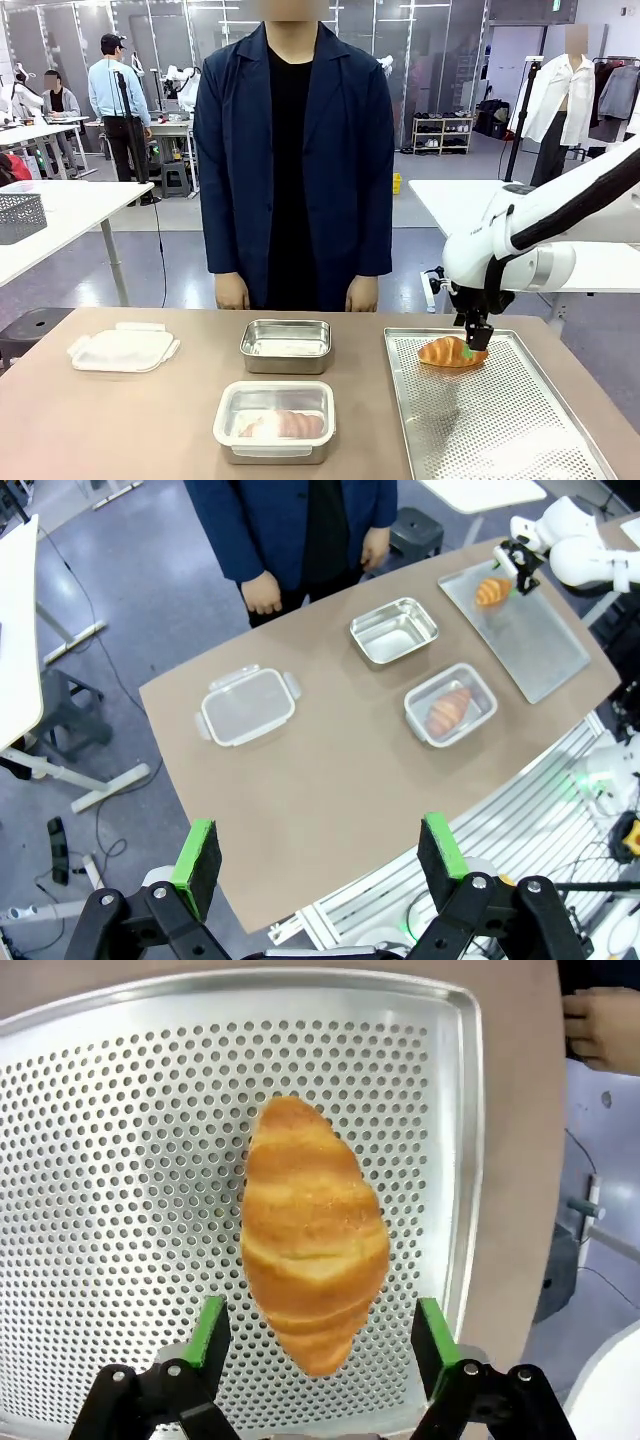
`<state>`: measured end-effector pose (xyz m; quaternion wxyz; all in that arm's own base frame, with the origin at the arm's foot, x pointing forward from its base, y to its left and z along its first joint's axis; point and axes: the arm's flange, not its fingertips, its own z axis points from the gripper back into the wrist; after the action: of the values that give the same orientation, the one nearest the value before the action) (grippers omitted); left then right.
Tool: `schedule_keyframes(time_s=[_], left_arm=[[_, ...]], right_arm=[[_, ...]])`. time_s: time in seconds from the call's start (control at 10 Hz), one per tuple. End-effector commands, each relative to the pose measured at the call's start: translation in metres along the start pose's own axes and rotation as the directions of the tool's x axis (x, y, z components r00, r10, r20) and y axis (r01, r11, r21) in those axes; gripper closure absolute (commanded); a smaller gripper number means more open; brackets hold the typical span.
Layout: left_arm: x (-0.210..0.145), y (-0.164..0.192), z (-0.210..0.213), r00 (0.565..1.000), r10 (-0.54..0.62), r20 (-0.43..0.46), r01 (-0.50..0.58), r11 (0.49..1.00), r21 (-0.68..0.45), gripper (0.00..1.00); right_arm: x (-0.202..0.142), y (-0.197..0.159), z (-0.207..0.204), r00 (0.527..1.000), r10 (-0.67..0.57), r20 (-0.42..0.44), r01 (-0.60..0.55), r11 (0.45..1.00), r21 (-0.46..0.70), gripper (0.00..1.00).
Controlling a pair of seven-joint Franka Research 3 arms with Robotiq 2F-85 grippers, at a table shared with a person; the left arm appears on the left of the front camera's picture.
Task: Place the bread into the airtight container.
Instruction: Pick up a Butter Roll and place it into an empty Airtight Container.
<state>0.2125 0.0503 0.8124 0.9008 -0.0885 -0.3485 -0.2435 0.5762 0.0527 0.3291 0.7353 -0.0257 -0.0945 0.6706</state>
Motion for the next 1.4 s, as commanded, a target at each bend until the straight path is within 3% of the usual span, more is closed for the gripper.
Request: schedule_keyframes(time_s=[0.0,0.4,0.9,1.3], left_arm=[[0.0,0.0,0.0,1.0,-0.01,-0.003,0.01,1.0,0.002,0.0],[0.0,0.0,0.0,1.0,-0.01,-0.003,0.01,1.0,0.002,0.0],[0.0,0.0,0.0,1.0,-0.01,-0.003,0.01,1.0,0.002,0.0],[0.0,0.0,0.0,1.0,-0.01,-0.003,0.01,1.0,0.002,0.0]], right_arm=[[0.01,-0.01,-0.012,0.999,-0.032,-0.011,0.032,0.999,0.015,0.09],[0.021,-0.014,-0.037,0.999,0.008,-0.037,-0.005,0.996,0.092,0.11],[0.021,-0.017,-0.031,0.998,0.013,-0.061,-0.007,0.995,0.1,0.53],[0.042,-0.011,0.025,0.999,-0.022,-0.042,0.022,1.0,0.007,0.56]])
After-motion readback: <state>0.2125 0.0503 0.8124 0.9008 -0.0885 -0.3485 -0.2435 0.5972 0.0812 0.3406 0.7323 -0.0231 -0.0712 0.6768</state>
